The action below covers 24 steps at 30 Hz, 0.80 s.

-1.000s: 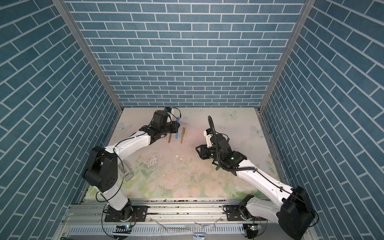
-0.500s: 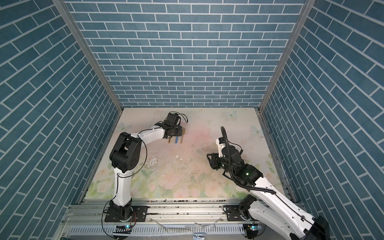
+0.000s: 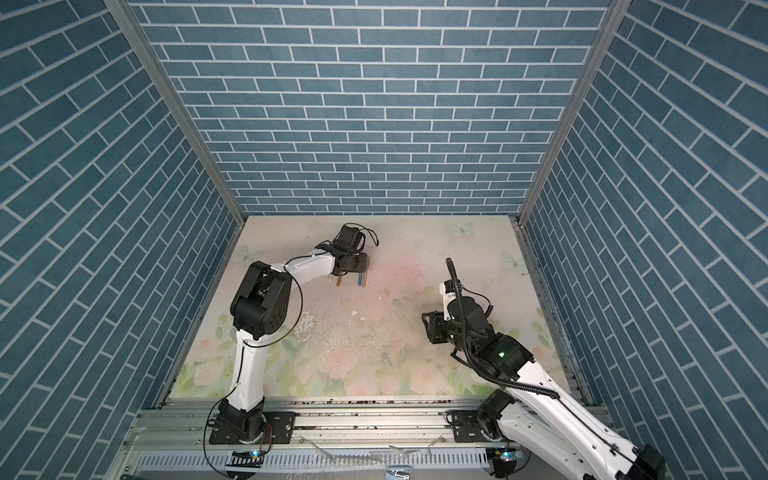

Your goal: Insert the pens into the pen caps

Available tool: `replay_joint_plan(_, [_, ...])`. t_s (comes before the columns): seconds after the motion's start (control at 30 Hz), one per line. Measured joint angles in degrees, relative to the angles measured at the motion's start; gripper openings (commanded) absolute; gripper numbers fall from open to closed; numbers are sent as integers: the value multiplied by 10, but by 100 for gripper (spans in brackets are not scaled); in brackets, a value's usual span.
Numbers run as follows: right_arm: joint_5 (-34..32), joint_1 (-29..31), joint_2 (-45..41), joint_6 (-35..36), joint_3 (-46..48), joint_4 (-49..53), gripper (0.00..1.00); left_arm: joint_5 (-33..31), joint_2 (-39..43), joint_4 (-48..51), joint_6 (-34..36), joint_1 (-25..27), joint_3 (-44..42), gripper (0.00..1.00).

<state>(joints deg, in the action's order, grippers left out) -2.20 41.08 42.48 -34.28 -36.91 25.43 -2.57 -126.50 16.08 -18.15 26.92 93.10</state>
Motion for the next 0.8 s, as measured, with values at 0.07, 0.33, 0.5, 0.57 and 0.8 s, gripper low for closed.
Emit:
replay_joint_plan(0.07, [-3,0,0,0,0,3,43,2,0,-1,1,0,1,31])
replay_joint_plan(0.33, [-57,-3,20,-1,-31,40,43,25,39,12,21,0,1,38])
replay_joint_plan(0.5, [-104,-33,92,-11,-65,71,40,49,181,-1,17,1,-32,45])
replay_joint_plan(0.57, [-110,-59,122,-10,-66,77,39,59,254,-20,7,4,-59,48])
replay_joint_plan(0.8, [-84,-188,266,34,-124,96,42,119,430,-106,-45,18,-226,58])
